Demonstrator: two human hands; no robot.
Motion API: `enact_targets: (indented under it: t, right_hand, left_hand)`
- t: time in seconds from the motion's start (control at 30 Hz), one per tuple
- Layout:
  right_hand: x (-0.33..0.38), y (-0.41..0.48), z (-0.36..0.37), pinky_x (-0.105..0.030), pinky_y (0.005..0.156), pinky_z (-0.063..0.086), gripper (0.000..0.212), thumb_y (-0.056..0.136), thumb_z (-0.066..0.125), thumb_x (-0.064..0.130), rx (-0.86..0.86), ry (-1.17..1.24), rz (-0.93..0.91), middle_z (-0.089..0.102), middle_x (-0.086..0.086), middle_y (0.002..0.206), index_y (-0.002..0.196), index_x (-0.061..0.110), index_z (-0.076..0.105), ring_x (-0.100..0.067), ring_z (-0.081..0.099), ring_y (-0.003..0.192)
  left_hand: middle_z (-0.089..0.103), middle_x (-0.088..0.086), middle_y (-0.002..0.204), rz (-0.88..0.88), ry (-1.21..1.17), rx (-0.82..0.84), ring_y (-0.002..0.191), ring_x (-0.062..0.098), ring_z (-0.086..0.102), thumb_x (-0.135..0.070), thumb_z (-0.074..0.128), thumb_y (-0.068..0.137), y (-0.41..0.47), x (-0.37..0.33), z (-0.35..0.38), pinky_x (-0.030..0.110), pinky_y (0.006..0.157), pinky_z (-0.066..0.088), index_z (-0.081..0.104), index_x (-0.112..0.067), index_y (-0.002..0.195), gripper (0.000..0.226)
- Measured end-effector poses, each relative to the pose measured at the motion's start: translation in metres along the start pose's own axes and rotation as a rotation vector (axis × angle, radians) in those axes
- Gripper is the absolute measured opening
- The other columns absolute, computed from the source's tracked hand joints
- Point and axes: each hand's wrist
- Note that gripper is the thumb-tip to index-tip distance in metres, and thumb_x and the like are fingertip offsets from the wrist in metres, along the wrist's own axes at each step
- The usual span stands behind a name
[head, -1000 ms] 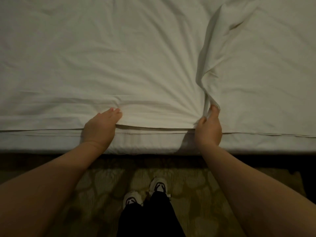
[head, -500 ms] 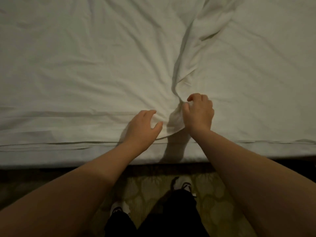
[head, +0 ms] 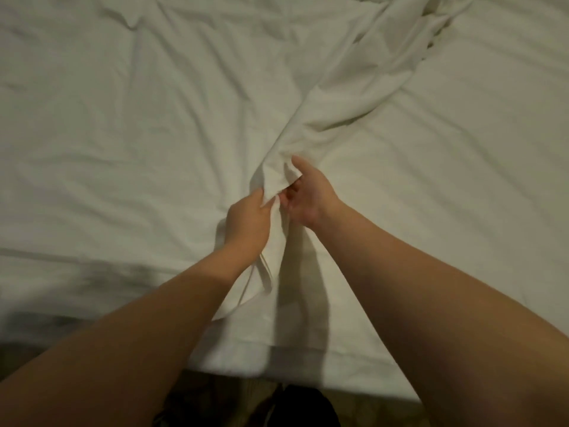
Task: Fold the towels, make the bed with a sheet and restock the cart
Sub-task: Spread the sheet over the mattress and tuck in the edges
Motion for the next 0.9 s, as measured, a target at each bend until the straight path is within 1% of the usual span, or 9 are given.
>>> enact_targets:
  t: [0.13, 0.27, 0.37, 0.47, 0.53, 0.63, 0.7, 0.8, 0.9]
  right_hand:
    - [0.025, -0.008, -0.002, -0.042, 0.097, 0.044, 0.025, 0.095, 0.052, 0.021, 0.05, 0.264, 0.035, 0.064, -0.017, 0.095, 0.101, -0.001, 0.061, -0.033, 0.059, 0.102]
    - [0.065, -0.012, -0.026, -0.047, 0.108, 0.037, 0.038, 0.095, 0.049, 0.027, 0.06, 0.4, -0.059, 0.06, -0.018, 0.126, 0.122, 0.003, 0.059, -0.034, 0.054, 0.121]
    - [0.109, -0.021, -0.048, -0.046, 0.094, 0.049, 0.022, 0.093, 0.054, 0.022, -0.032, 0.433, -0.183, 0.06, -0.006, 0.126, 0.114, 0.017, 0.059, -0.029, 0.062, 0.105]
    - [0.151, -0.04, -0.077, -0.04, 0.082, 0.053, 0.063, 0.091, 0.049, 0.001, -0.161, 0.362, -0.382, 0.059, -0.003, 0.102, 0.141, 0.037, 0.039, -0.023, 0.063, 0.089]
    - [0.17, -0.058, -0.093, -0.037, 0.087, 0.051, 0.069, 0.088, 0.044, -0.007, -0.21, 0.339, -0.467, 0.059, -0.004, 0.096, 0.142, 0.036, 0.04, -0.022, 0.06, 0.087]
    - [0.193, -0.077, -0.122, -0.026, 0.083, 0.046, 0.055, 0.085, 0.042, -0.01, -0.3, 0.366, -0.557, 0.057, -0.003, 0.124, 0.123, 0.027, 0.057, -0.017, 0.055, 0.079]
    - [0.204, -0.092, -0.138, -0.023, 0.073, 0.045, 0.049, 0.084, 0.042, -0.013, -0.34, 0.43, -0.599, 0.053, -0.005, 0.129, 0.112, 0.025, 0.059, -0.014, 0.051, 0.067]
    - [0.216, -0.114, -0.156, -0.027, 0.07, 0.05, 0.034, 0.088, 0.05, -0.005, -0.285, 0.448, -0.589, 0.063, -0.009, 0.109, 0.106, 0.023, 0.057, -0.017, 0.054, 0.068]
    - [0.22, -0.131, -0.172, -0.032, 0.072, 0.056, 0.009, 0.089, 0.061, 0.01, -0.197, 0.273, -0.497, 0.068, -0.004, 0.088, 0.096, 0.016, 0.06, -0.021, 0.065, 0.077]
  left_hand:
    - [0.066, 0.014, 0.092, 0.063, -0.007, 0.031, 0.086, 0.029, 0.059, -0.018, 0.043, 0.099, -0.018, -0.005, 0.017, 0.031, 0.07, 0.038, 0.063, -0.004, 0.099, 0.025]
    - [0.057, 0.004, 0.076, 0.095, 0.047, 0.114, 0.076, 0.026, 0.053, -0.023, 0.043, 0.1, -0.027, -0.009, 0.024, 0.031, 0.066, 0.035, 0.056, -0.012, 0.083, 0.023]
    - [0.055, 0.003, 0.073, 0.181, 0.145, 0.222, 0.073, 0.025, 0.052, -0.024, 0.043, 0.1, -0.032, -0.019, 0.031, 0.031, 0.063, 0.031, 0.046, -0.019, 0.077, 0.024]
    - [0.062, 0.009, 0.079, 0.273, 0.205, 0.31, 0.077, 0.03, 0.057, -0.028, 0.042, 0.099, -0.033, -0.039, 0.043, 0.034, 0.065, 0.037, 0.049, -0.017, 0.078, 0.025]
    - [0.063, 0.014, 0.082, 0.354, 0.242, 0.363, 0.08, 0.032, 0.058, -0.028, 0.042, 0.1, -0.033, -0.059, 0.052, 0.034, 0.063, 0.033, 0.05, -0.012, 0.079, 0.027]
    - [0.063, 0.018, 0.088, 0.427, 0.313, 0.454, 0.086, 0.034, 0.057, -0.027, 0.04, 0.1, -0.034, -0.084, 0.064, 0.032, 0.063, 0.027, 0.043, -0.015, 0.078, 0.026]
    - [0.063, 0.017, 0.089, 0.444, 0.361, 0.506, 0.086, 0.032, 0.057, -0.028, 0.04, 0.1, -0.034, -0.092, 0.068, 0.03, 0.063, 0.028, 0.042, -0.016, 0.077, 0.027]
    - [0.064, 0.013, 0.088, 0.457, 0.415, 0.568, 0.083, 0.03, 0.057, -0.028, 0.043, 0.098, -0.037, -0.099, 0.075, 0.033, 0.062, 0.033, 0.052, -0.017, 0.077, 0.026]
    - [0.062, 0.01, 0.08, 0.439, 0.407, 0.58, 0.079, 0.029, 0.055, -0.029, 0.046, 0.095, -0.046, -0.101, 0.081, 0.033, 0.06, 0.03, 0.042, -0.023, 0.062, 0.035]
Point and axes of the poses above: each hand's wrist, its own y-axis towards the middle knuckle, its own z-axis out of the palm, x = y × z
